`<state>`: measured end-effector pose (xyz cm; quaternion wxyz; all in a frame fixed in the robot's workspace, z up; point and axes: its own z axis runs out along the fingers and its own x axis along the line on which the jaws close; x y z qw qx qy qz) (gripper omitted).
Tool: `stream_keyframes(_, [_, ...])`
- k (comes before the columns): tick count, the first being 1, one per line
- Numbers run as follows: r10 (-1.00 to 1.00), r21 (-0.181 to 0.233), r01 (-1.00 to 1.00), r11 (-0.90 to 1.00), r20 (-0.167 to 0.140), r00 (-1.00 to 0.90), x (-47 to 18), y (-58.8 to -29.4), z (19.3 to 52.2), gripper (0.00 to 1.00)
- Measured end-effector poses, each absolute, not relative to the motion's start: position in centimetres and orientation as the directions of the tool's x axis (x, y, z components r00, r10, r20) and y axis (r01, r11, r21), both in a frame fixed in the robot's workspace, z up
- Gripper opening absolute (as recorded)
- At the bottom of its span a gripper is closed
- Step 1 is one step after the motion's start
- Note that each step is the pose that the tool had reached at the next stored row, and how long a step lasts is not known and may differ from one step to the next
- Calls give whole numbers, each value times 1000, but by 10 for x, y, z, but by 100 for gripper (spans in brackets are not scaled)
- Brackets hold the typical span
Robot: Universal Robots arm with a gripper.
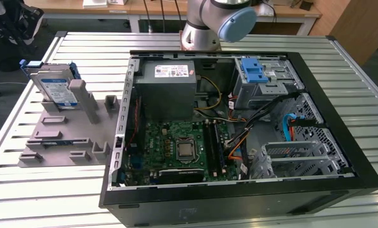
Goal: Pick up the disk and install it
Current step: 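Reach for the disk, then pick up the disk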
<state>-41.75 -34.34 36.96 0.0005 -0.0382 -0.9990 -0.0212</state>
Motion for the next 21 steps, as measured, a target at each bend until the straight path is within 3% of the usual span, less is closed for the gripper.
stream_keyframes(21, [76,42,76,996,3,-997,-421,-343,369,11])
